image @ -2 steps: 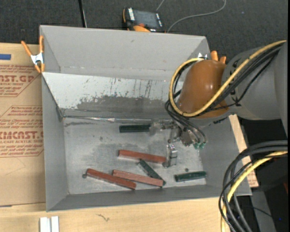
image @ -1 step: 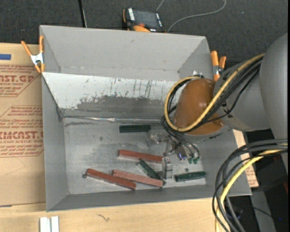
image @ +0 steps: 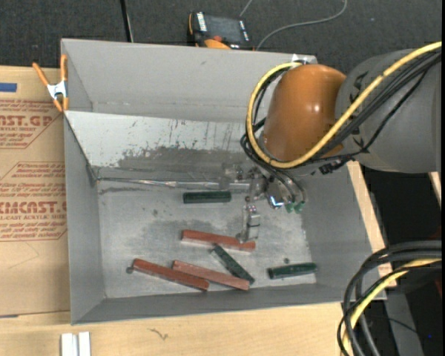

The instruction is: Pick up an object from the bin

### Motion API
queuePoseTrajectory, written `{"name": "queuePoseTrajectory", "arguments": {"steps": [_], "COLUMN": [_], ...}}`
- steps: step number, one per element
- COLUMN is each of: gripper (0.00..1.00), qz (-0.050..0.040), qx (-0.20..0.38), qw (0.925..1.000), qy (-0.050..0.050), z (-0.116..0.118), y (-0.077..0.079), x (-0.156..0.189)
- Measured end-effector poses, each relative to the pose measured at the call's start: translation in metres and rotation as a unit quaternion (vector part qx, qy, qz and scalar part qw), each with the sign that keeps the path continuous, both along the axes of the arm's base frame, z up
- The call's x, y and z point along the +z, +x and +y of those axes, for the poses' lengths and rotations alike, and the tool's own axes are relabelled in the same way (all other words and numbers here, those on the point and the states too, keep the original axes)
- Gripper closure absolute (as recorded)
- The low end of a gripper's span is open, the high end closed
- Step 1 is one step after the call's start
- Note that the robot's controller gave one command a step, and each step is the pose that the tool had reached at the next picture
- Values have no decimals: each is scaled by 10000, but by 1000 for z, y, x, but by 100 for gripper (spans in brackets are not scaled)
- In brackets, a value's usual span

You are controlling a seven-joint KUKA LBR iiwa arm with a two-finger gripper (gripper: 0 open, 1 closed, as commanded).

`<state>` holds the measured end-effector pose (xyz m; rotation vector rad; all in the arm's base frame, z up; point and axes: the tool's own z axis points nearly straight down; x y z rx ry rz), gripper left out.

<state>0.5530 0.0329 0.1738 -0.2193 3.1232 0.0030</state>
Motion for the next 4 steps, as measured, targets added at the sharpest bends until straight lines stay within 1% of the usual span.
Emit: {"name": "queuePoseTrajectory", "arguments": {"steps": [1, 2, 3, 4], "gripper": [0, 100, 0, 100], "qz": [87, 4, 33, 54], "qx": [640, 633, 635, 636], "qw": [9979, 9980, 9980, 9980], "qy": [-16, -17, -14, -20], "z": [-3, -3, -3, -3], "y": [-26, -20, -22, -23], "x": [-107, -101, -103, -102]}}
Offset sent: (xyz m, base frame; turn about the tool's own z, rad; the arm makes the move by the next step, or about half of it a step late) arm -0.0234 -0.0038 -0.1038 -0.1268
